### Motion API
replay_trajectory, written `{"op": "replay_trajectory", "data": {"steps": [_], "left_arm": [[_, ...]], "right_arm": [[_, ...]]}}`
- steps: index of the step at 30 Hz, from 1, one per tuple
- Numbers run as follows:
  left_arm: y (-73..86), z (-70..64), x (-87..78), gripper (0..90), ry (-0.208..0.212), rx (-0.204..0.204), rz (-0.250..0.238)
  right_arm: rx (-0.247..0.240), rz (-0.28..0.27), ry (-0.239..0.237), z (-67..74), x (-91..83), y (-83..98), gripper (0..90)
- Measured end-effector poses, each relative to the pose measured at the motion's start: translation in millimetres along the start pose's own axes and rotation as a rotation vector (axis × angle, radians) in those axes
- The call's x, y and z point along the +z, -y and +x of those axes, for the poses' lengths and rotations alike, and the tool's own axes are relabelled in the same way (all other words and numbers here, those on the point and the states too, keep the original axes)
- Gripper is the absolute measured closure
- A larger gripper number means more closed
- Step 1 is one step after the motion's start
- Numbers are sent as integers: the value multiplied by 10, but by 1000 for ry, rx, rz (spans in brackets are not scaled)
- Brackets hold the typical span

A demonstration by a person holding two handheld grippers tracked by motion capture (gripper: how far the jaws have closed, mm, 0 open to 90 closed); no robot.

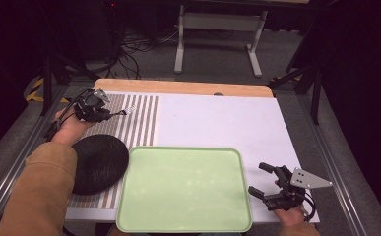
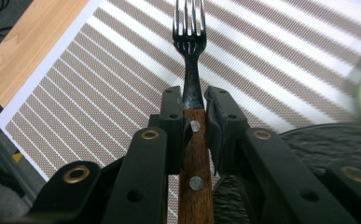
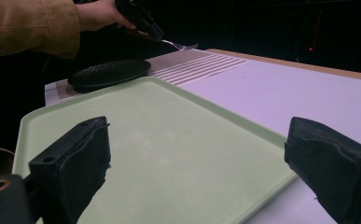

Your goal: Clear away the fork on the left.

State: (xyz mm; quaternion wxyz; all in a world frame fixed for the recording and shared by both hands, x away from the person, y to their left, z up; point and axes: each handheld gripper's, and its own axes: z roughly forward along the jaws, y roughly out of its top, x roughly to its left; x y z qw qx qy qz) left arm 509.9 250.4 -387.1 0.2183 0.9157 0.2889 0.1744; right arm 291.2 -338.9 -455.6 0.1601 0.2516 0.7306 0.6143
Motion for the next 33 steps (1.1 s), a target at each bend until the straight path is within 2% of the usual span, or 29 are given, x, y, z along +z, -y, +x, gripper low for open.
{"op": "replay_trajectory", "data": {"steps": [6,14,17,28,33], "left_arm": [[-23,-86,-115,778,15,-8,-5],[-55,-221,-295,778,32,-8,-55],[-73,-273,-345,778,35,-4,-59],[-111,-517,-535,778,68,-16,-88],[-113,-649,-606,777,99,-20,-107]], "right_arm": [[0,-1,3,3,-2,-6,74],[-4,1,5,7,7,-13,74],[-5,2,6,9,8,-14,74],[-6,1,8,9,6,-16,74],[-5,2,8,10,9,-15,74]]}}
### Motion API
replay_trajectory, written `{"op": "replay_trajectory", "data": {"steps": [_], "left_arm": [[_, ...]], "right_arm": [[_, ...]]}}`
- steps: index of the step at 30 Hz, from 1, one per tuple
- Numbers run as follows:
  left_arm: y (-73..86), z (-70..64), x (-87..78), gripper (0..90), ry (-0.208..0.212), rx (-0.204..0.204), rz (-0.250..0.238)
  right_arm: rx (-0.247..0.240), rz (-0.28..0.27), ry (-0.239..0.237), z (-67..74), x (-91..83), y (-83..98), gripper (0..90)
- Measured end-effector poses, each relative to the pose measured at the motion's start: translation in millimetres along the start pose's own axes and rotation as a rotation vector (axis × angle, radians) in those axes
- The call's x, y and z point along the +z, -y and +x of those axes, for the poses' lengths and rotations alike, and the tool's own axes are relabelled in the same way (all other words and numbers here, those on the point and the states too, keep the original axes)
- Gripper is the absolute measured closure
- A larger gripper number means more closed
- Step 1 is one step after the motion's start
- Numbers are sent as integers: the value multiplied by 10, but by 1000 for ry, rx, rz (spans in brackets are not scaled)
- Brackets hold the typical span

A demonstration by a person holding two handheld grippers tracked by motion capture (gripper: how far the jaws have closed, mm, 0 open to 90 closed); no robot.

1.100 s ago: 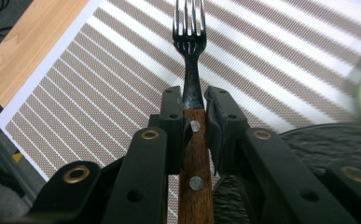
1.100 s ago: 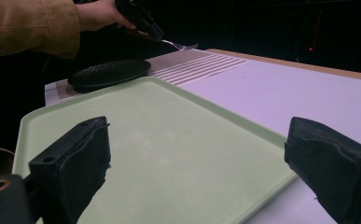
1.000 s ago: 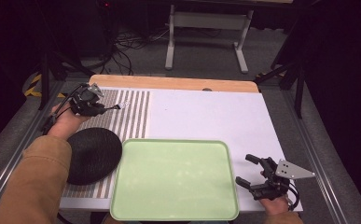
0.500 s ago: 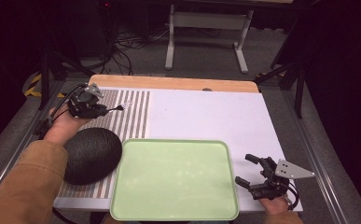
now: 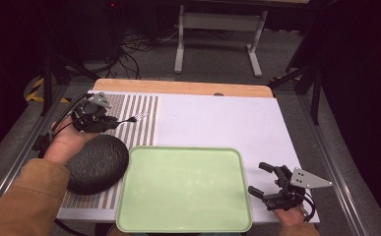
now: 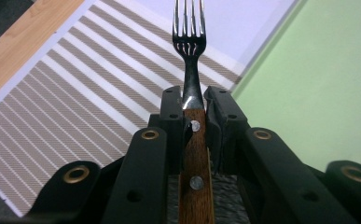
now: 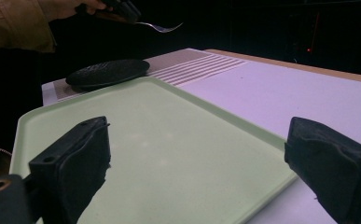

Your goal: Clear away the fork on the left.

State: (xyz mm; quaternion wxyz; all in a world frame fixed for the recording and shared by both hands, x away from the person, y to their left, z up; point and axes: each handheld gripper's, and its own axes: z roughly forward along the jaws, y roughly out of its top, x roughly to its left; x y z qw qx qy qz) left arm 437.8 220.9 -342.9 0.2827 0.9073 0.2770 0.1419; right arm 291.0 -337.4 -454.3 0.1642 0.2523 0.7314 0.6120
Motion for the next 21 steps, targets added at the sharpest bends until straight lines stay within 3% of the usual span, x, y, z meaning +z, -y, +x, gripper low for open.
{"op": "replay_trajectory", "data": {"steps": [8,21], "left_arm": [[15,-235,-51,777,32,-11,-19],[82,-663,-99,777,81,7,-48]], "right_arm": [[0,0,-1,9,6,-5,74],[-5,-1,-3,14,8,-10,74]]}}
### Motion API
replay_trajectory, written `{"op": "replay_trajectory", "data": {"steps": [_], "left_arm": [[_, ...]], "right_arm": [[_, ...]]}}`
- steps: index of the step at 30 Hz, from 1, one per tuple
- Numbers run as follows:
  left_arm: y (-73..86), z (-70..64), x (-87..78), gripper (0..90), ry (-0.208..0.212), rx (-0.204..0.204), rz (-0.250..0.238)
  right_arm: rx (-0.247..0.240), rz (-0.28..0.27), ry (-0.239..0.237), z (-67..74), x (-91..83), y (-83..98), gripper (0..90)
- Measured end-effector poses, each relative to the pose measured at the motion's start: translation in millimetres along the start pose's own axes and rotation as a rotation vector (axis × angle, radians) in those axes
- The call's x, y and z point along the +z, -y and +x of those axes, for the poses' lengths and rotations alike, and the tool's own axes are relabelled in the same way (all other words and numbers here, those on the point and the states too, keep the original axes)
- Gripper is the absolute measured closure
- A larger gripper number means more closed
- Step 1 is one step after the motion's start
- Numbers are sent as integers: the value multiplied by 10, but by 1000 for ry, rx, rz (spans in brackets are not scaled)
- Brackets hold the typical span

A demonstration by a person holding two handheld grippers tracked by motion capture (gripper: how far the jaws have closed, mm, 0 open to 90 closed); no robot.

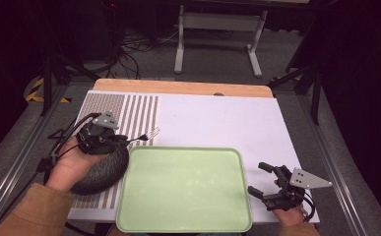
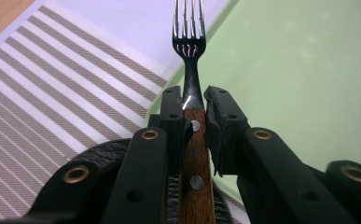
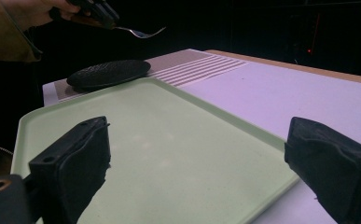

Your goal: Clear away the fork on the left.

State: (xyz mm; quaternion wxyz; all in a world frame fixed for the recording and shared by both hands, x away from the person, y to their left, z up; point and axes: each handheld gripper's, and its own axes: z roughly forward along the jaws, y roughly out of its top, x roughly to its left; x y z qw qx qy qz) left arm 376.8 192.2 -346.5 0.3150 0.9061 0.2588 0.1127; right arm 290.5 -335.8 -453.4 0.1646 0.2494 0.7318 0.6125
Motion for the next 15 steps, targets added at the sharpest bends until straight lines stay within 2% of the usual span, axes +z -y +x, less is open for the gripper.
{"op": "replay_trajectory", "data": {"steps": [11,15], "left_arm": [[146,-268,91,777,50,-11,-37],[192,-319,118,777,65,-17,-43]], "right_arm": [[-4,1,0,4,2,-2,74],[-4,3,0,4,3,-1,74]]}}
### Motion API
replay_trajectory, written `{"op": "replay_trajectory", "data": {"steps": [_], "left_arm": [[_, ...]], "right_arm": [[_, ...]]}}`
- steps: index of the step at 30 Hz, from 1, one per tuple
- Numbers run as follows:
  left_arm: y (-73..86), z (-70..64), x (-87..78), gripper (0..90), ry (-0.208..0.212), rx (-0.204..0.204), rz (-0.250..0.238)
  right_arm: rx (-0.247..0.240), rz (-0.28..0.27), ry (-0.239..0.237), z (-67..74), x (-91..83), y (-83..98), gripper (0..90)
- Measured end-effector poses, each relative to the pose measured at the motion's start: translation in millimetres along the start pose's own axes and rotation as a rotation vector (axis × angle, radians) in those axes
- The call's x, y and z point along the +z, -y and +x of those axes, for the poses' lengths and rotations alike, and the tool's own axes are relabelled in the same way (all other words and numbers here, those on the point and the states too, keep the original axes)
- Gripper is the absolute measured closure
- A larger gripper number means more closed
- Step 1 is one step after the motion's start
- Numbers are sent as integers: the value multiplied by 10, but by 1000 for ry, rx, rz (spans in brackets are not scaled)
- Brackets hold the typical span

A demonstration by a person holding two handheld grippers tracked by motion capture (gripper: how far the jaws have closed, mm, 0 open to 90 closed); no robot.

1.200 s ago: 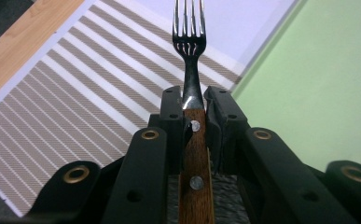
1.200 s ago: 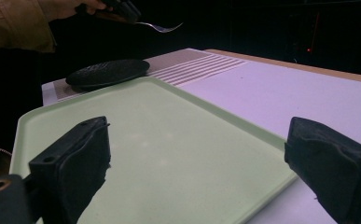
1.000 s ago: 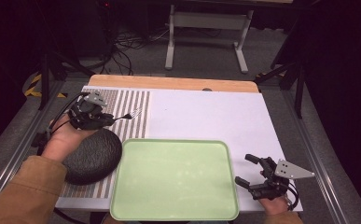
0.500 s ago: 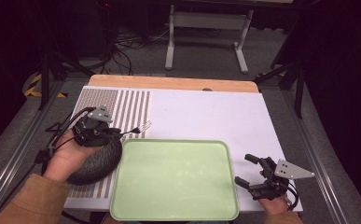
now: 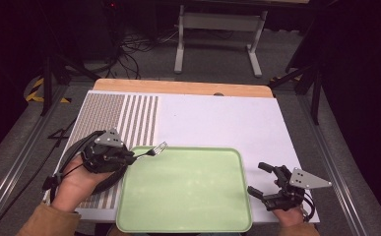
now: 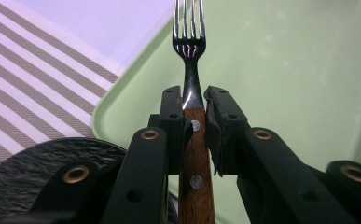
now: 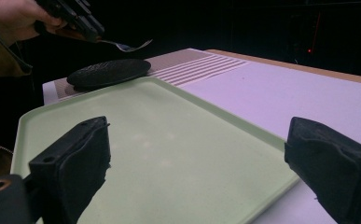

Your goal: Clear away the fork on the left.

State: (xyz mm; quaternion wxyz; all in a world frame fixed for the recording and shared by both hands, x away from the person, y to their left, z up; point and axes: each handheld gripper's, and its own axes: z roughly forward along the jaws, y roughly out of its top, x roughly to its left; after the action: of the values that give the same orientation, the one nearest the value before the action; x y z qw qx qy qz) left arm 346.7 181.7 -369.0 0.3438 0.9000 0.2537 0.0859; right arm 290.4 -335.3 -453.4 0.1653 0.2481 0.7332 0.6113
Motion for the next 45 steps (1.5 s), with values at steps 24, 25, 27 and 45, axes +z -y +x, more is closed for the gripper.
{"op": "replay_trajectory", "data": {"steps": [24,25,27,45], "left_arm": [[269,-361,277,777,112,-45,-48],[276,-370,302,776,120,-43,-41],[295,-395,401,776,138,-34,-18],[304,-568,746,776,136,-17,69]], "right_arm": [[-13,9,7,7,9,1,74],[-9,12,6,7,13,4,73],[-12,14,5,7,22,5,73],[-19,18,9,18,24,4,73]]}}
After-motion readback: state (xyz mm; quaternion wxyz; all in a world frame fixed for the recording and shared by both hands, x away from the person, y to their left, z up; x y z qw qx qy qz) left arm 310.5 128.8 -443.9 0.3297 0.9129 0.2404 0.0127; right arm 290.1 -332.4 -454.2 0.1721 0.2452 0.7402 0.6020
